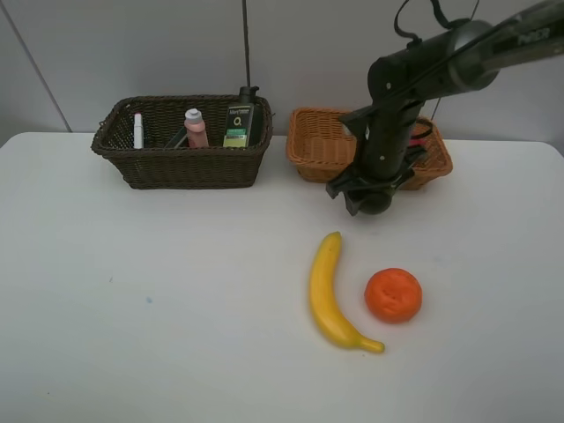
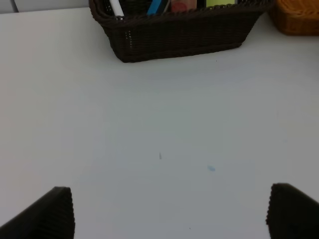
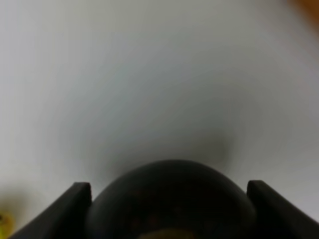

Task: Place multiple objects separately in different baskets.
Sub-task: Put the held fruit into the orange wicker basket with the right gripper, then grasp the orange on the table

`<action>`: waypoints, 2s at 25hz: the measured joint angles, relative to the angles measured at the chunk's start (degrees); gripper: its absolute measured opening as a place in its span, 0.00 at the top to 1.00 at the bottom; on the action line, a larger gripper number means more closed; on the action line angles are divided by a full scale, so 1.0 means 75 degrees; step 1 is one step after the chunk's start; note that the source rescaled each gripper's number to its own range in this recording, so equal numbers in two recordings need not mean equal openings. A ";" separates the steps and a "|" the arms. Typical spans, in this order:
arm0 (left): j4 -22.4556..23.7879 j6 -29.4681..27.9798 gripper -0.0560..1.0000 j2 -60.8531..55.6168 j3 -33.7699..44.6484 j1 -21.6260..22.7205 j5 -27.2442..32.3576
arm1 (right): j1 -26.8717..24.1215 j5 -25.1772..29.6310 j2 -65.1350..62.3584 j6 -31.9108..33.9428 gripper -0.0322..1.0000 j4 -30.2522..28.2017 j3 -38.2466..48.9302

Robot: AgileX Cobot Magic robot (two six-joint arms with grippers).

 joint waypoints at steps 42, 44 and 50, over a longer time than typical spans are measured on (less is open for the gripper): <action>0.0000 0.0000 0.04 0.0000 0.0000 0.0000 0.0000 | -0.0979 0.2513 -0.1537 0.0135 0.00 0.1533 -0.1057; 0.0000 0.0000 0.04 0.0000 0.0000 0.0000 0.0000 | -0.0961 0.2519 -0.2056 0.0164 0.00 0.1676 -0.0089; 0.0000 0.0000 0.04 0.0000 0.0000 0.0000 0.0000 | -0.0405 0.2466 -0.3339 0.0356 0.00 0.1797 0.2405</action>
